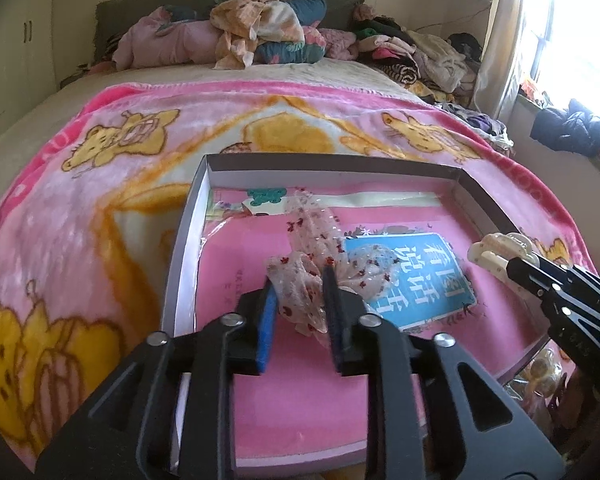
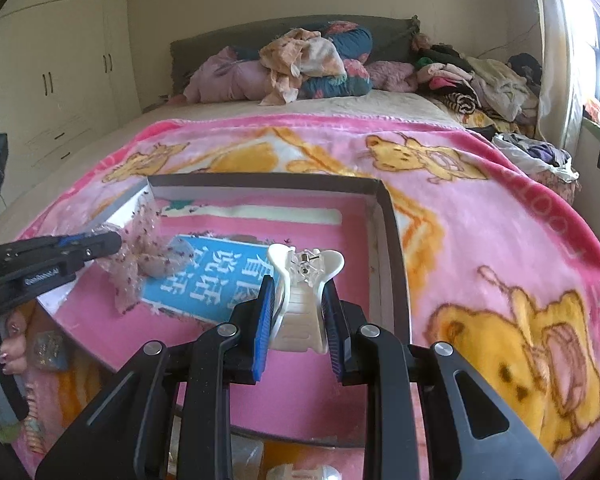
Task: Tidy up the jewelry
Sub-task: 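Carry the bow clip and white claw clip into the grey box and release both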
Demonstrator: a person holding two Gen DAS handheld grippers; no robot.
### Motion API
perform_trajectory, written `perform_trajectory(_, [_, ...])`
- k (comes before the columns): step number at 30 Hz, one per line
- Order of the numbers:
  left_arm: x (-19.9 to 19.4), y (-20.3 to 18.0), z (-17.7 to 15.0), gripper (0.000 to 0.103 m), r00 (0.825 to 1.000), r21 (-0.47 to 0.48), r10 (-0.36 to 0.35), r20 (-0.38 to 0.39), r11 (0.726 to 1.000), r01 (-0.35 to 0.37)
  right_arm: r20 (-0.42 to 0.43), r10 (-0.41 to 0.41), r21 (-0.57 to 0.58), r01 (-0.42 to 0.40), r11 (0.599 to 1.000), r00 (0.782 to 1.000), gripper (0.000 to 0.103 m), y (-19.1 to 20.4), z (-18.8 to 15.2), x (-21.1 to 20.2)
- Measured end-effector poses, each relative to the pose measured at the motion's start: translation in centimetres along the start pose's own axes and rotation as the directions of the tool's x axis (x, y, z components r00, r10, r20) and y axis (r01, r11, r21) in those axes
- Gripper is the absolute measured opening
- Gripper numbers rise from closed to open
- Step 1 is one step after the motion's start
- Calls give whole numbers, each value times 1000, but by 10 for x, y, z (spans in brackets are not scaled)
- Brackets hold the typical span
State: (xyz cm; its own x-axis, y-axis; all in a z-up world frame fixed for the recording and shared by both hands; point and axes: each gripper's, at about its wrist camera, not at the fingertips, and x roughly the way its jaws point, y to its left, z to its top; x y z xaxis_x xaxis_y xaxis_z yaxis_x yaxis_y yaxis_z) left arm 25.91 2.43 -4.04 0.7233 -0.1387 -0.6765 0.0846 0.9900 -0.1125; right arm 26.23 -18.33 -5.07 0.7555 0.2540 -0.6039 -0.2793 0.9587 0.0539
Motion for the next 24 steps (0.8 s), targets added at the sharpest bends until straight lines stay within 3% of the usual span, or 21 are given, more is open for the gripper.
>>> perform_trajectory(7, [-14, -8, -9, 33, 999, 32, 15, 36, 999, -16, -24, -4, 31, 5, 1000, 1000, 23, -4, -5, -1])
perform_trajectory(13, [-25, -13, -16, 40, 998, 47, 19, 53, 999, -21, -12, -6, 42, 6, 999, 1000, 25, -5, -9, -9])
perform_trajectory(20, [-36, -12, -22, 44, 997, 37, 28, 66, 999, -30, 32, -17, 51, 16, 999, 999, 50, -4, -14, -27])
perform_trajectory(24, [-44, -10, -26, 51, 996, 21, 28, 79, 999, -30, 49, -15, 51, 13, 999, 999, 58, -1, -19, -39])
